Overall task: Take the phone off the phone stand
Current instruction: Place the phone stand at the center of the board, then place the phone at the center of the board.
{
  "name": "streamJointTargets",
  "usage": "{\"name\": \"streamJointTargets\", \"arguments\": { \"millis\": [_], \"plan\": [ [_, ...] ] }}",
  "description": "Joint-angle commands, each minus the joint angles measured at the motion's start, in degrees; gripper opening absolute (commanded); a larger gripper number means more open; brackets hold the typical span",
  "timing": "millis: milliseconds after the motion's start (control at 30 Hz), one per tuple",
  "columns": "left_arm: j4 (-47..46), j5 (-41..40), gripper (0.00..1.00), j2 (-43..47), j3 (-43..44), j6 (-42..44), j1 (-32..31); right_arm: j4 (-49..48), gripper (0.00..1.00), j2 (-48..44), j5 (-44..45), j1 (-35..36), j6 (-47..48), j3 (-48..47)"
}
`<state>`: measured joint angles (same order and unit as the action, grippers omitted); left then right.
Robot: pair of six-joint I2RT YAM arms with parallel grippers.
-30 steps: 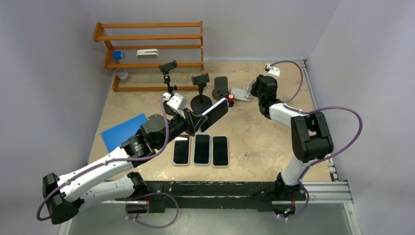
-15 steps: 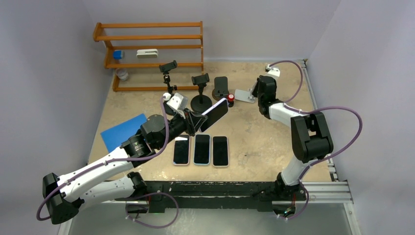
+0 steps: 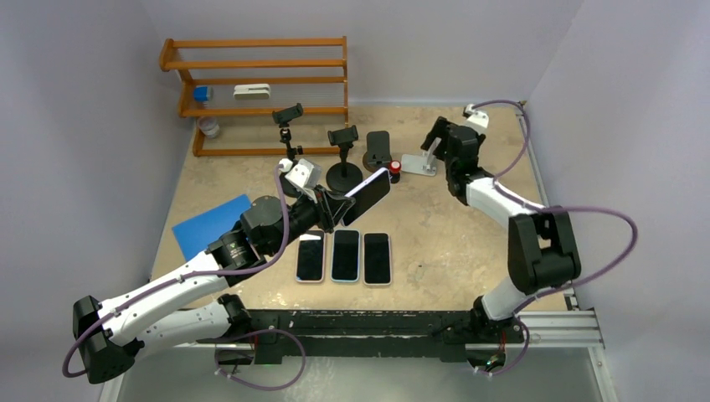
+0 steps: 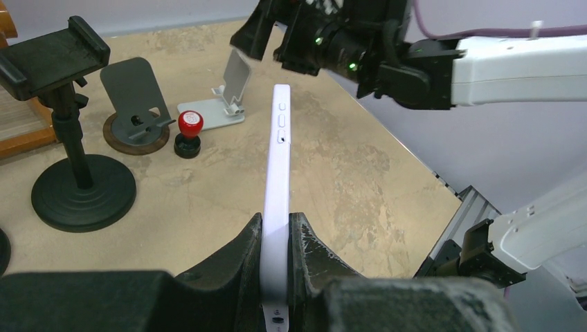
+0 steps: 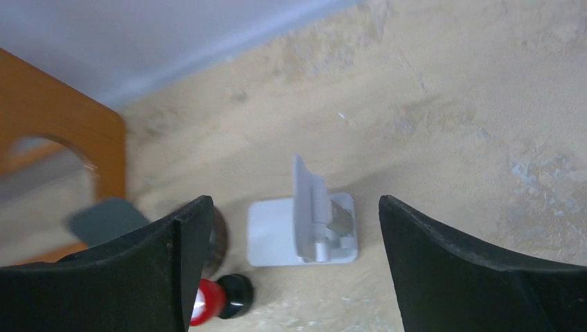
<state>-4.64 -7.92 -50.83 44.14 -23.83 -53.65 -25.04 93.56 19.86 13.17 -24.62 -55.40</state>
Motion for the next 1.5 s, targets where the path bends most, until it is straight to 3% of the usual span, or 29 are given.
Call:
{"name": "streamJointTargets", "arguments": {
  "millis": [0, 167, 600, 867, 1100, 1467],
  "plan": [
    [-6.69, 0.19, 0.0, 1.61, 0.7, -0.48, 0.06, -1.95, 0.91, -10.46, 1.16, 0.28, -7.05, -1.64],
    [-6.13, 0.36, 0.0, 1.61, 0.92, -2.32, 0.1, -3.41, 0.9, -21.85, -5.56, 0.28, -16.62, 4.01],
    [-1.93, 1.43, 0.0, 1.77, 3.15, -15.4, 0.11, -25.63, 0.88, -50.36, -38.18, 0.57, -33.55, 30.69],
    [-1.57, 2.0, 0.0, 3.71, 2.16, -26.71, 0.09, -41.42, 0.88, -53.63, -49.11, 1.03, -44.04, 40.2],
    [-4.33, 1.54, 0.0, 4.81, 1.18, -32.48, 0.12, -50.65, 0.88, -54.48, -51.59, 0.99, -49.91, 45.76],
    [-12.83, 2.2, 0.0, 3.47, 0.51, -34.26, 0.12, -50.74, 0.89, -55.81, -52.44, 1.2, -51.01, 45.38]
  ]
}}
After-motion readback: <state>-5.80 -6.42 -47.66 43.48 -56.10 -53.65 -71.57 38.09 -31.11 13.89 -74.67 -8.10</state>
